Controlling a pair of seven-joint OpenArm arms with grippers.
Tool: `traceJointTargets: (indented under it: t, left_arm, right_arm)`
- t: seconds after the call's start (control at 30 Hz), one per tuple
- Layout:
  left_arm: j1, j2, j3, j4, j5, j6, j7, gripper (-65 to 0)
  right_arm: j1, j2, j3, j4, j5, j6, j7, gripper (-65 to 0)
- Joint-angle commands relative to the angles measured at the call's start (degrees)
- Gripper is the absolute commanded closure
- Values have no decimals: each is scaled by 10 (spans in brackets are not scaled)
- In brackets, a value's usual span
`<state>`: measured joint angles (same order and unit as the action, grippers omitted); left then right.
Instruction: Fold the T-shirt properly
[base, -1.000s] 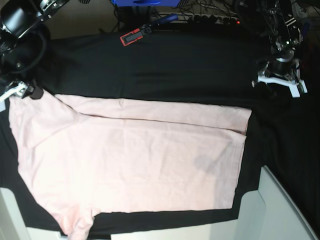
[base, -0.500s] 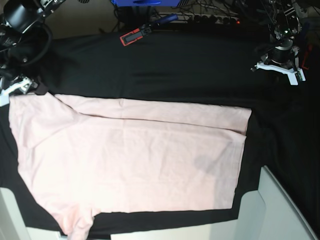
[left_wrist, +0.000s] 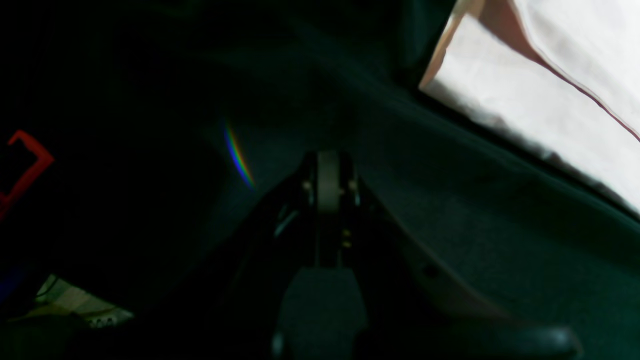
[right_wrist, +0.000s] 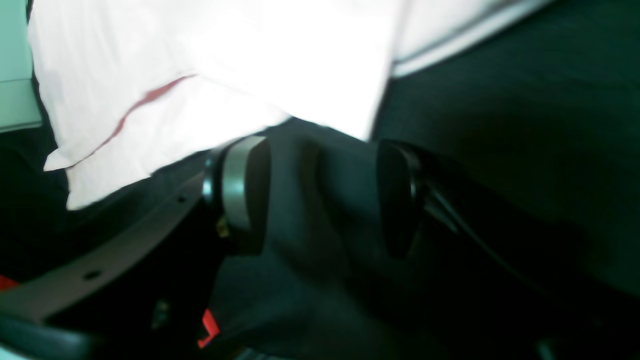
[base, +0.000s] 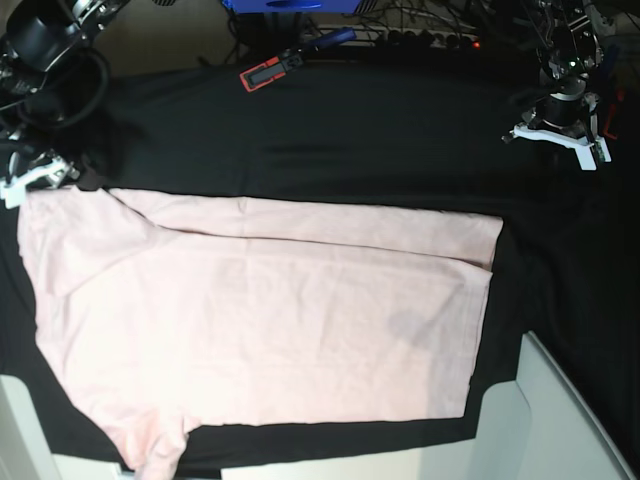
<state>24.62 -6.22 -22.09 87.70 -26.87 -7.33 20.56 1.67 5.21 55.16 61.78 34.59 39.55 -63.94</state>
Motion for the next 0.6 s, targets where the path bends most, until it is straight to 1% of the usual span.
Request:
traceJointTargets:
  t: [0.0, 0.3, 0.37, 0.4, 0.43, 0.53, 0.57]
  left_arm:
    - [1, -6, -3, 10, -2, 0, -13, 0]
    - [5, -6, -3, 10, -2, 0, -13, 0]
    - [5, -6, -3, 10, -2, 0, -13, 0]
    - [5, -6, -3, 10, -3, 0, -13, 0]
    - [5, -6, -3, 10, -3, 0, -13, 0]
    - [5, -6, -3, 10, -3, 0, -13, 0]
    - [5, -6, -3, 10, -3, 0, -13, 0]
  right_arm:
    - [12, 10, 1, 6, 13, 4, 6, -313]
    - [29, 11, 1, 6, 12, 4, 6, -312]
    - [31, 11, 1, 5, 12, 4, 6, -302]
    - [31, 11, 0, 5, 12, 4, 6, -268]
    - [31, 11, 0, 5, 12, 4, 6, -210]
    - [33, 11, 0, 5, 12, 4, 3, -1]
    - [36, 11, 0, 5, 12, 4, 2, 0]
